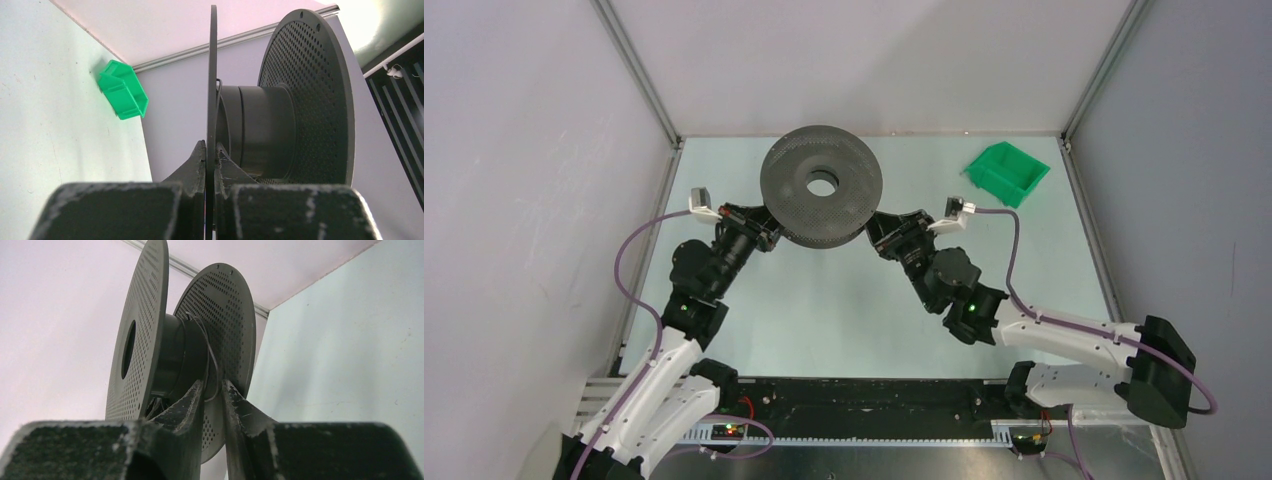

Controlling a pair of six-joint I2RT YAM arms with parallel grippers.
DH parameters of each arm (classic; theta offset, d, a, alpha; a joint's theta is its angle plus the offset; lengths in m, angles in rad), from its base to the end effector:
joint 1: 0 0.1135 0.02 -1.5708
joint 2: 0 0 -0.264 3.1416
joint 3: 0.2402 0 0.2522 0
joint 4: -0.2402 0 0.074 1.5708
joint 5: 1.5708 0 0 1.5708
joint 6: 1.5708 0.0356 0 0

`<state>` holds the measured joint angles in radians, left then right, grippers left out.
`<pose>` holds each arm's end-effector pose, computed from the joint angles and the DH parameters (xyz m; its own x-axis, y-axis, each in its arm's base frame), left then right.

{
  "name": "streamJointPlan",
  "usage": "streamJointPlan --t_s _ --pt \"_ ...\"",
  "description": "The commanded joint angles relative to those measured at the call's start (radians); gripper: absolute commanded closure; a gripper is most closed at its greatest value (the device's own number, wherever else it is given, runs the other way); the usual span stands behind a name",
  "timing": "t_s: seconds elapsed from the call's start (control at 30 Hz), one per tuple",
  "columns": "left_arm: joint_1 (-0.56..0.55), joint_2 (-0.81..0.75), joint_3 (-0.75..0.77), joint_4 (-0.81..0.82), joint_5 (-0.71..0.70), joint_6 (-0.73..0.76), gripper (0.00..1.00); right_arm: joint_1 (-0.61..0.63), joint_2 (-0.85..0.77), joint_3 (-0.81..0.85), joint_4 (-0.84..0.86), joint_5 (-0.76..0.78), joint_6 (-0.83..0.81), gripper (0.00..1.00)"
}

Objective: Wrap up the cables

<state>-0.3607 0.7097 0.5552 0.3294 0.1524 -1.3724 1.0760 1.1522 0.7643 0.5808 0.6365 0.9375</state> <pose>0.1651 -0.0681 0.3261 -0.4470 -0.8670 -0.2200 0.2560 0.1117 -0.9602 0.1434 0.2213 0.3373 -0.2933 0.8215 -0.4890 -0.3283 0.3938 0.8586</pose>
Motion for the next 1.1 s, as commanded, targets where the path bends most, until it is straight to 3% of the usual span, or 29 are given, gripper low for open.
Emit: streamJointPlan --t_s 0.0,0.37,0.47,0.6,0.77,0.8,0.93,1.07 --pt "-0.006 -0.027 0.025 0.113 -0.007 -0.023 1.00 -0.003 -0.057 -0.014 -0.030 0.037 -0.018 0.76" --pt "0.002 0.008 0.024 0.112 0.012 0.033 1.00 -0.017 -0.219 -0.096 -0.075 0.033 -0.108 0.65" --pt "0.009 0.056 0.039 0.113 0.064 0.060 1.00 -0.019 -0.319 -0.131 -0.102 0.050 -0.154 0.57" --pt "0.020 0.150 0.070 0.113 0.130 0.123 1.00 -0.020 -0.448 -0.162 -0.186 0.083 -0.234 0.41" --pt "0.058 0.276 0.119 0.107 0.257 0.180 1.00 -0.019 -0.582 -0.163 -0.351 0.099 -0.315 0.07" --pt "0.065 0.321 0.138 0.107 0.276 0.193 1.00 -0.019 -0.616 -0.163 -0.433 0.099 -0.289 0.05" --pt "0.089 0.433 0.177 0.102 0.328 0.252 1.00 -0.017 -0.685 -0.169 -0.621 0.115 -0.238 0.02" --pt "0.106 0.566 0.234 0.102 0.370 0.298 1.00 -0.018 -0.710 -0.170 -0.663 0.145 -0.286 0.02"
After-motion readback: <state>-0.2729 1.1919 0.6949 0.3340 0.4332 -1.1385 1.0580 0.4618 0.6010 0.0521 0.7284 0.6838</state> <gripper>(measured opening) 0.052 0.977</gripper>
